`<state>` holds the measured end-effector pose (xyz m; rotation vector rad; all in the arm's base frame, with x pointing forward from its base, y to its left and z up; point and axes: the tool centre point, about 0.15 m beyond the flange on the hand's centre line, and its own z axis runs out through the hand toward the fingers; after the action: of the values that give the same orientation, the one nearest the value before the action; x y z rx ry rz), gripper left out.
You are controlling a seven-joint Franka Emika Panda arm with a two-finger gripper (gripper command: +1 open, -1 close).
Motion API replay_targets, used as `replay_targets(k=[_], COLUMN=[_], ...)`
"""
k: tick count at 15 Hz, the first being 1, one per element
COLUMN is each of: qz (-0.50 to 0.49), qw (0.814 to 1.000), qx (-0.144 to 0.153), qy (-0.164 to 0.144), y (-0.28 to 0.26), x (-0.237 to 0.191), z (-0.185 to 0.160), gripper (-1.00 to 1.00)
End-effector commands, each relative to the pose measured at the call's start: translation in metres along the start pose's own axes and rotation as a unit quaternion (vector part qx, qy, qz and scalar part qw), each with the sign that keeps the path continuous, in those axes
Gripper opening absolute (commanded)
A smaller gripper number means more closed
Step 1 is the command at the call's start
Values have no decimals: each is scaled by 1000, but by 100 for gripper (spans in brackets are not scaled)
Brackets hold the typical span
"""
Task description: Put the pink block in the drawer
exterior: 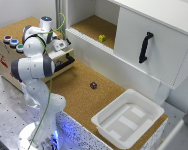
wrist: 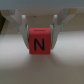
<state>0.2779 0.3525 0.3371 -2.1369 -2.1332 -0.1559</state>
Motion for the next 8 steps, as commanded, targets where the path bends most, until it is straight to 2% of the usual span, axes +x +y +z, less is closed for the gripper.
replay_targets(k=[1,6,8], qz=[1,31,31], qw=[1000,999,999], qx=[-14,-33,-33], qy=[7,14,14], y=[0,8,8], x=[13,4,4], z=[18,-9,-9], gripper=[100,100,100])
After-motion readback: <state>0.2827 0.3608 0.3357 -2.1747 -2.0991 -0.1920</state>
